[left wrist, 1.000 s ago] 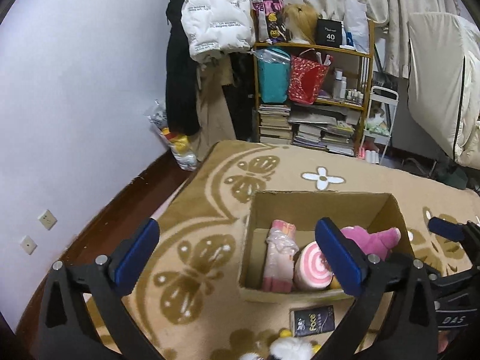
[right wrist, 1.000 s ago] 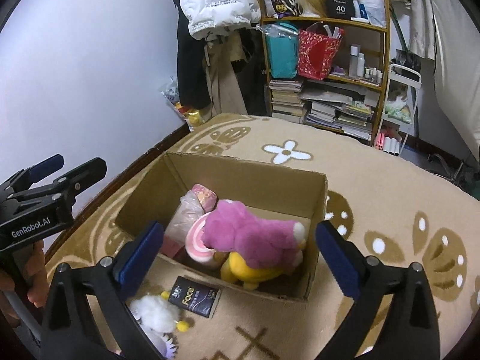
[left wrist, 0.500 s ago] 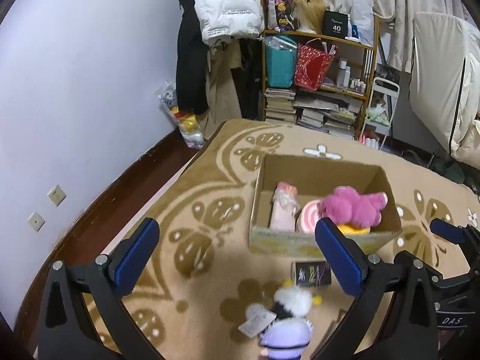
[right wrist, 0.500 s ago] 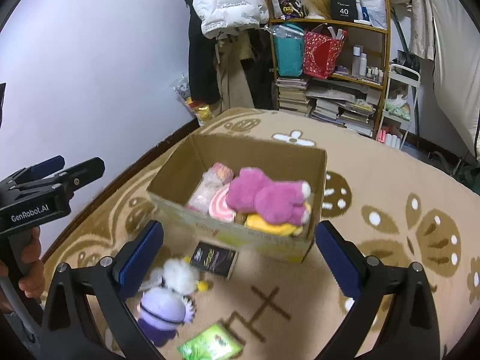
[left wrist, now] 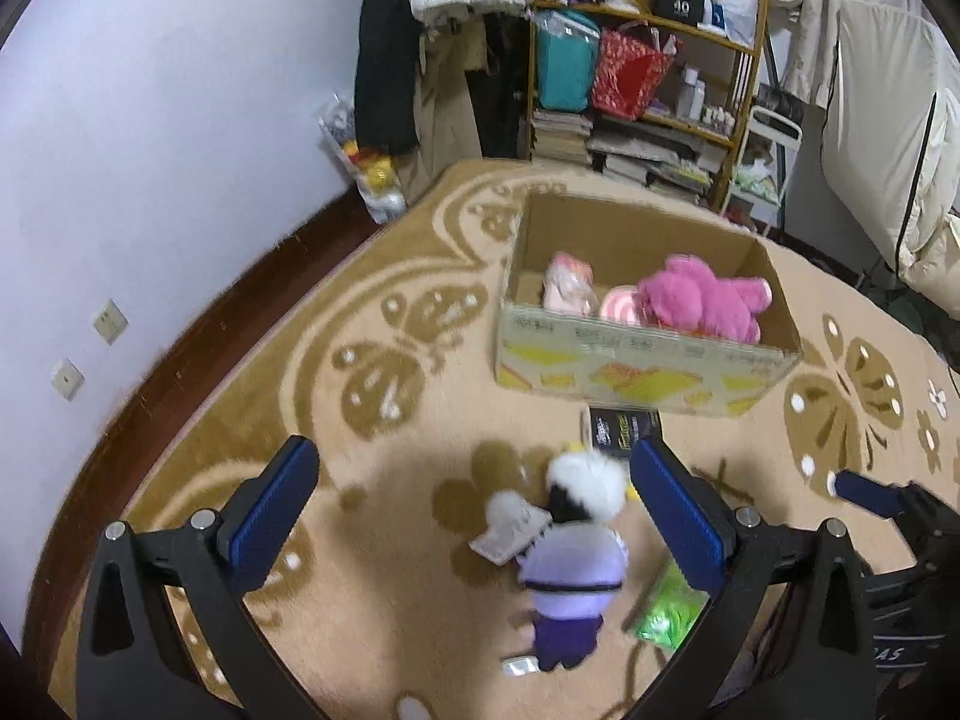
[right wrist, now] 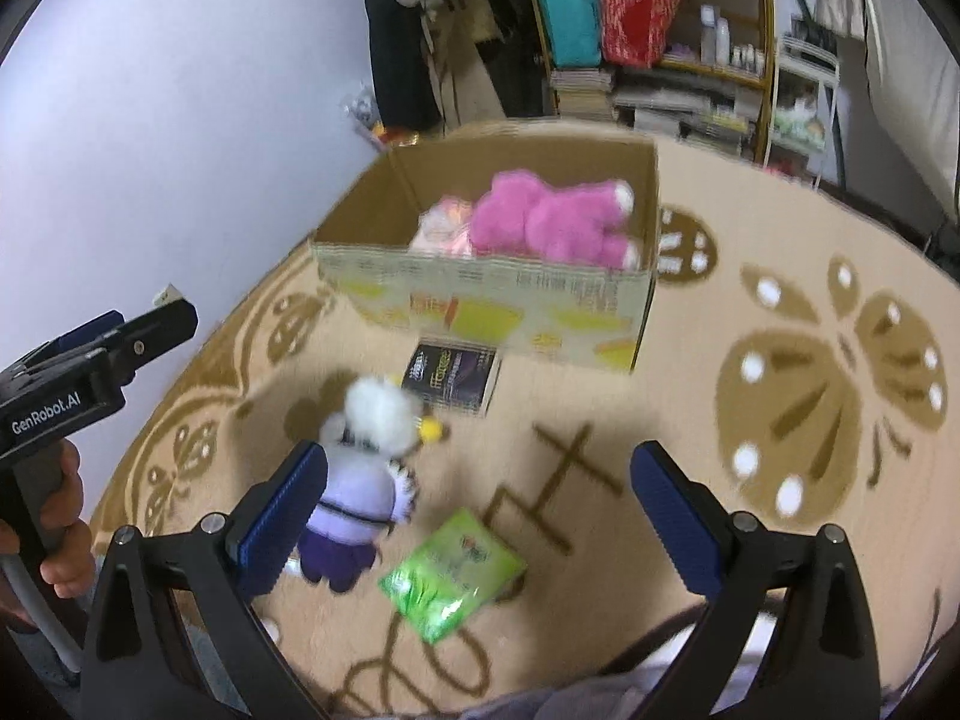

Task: Organize soft objects
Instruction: 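Lower the left tool onto the purple-white doll while the right tool reaches the green tissue pack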

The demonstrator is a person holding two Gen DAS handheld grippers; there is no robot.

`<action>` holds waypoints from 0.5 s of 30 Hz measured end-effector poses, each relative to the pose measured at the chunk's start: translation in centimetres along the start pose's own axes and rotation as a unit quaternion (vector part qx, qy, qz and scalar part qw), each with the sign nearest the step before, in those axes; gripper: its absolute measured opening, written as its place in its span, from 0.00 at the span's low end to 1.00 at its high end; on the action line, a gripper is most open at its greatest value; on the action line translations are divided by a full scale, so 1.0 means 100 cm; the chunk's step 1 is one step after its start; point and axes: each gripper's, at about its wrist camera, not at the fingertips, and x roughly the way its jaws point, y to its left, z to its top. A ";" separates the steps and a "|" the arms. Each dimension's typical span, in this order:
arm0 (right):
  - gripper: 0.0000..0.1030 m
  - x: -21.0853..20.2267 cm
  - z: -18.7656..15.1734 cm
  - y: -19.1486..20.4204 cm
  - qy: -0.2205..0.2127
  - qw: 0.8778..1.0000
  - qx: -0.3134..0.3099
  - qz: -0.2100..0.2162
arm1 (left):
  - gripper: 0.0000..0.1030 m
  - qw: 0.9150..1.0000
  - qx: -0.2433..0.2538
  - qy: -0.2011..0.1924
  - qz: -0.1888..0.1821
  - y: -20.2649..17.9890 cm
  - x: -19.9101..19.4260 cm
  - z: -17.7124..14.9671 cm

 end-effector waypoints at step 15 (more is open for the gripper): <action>0.79 0.058 -0.026 -0.008 0.101 0.993 0.062 0.026 | 0.99 0.996 -0.001 0.090 -0.030 -0.010 0.051 -0.032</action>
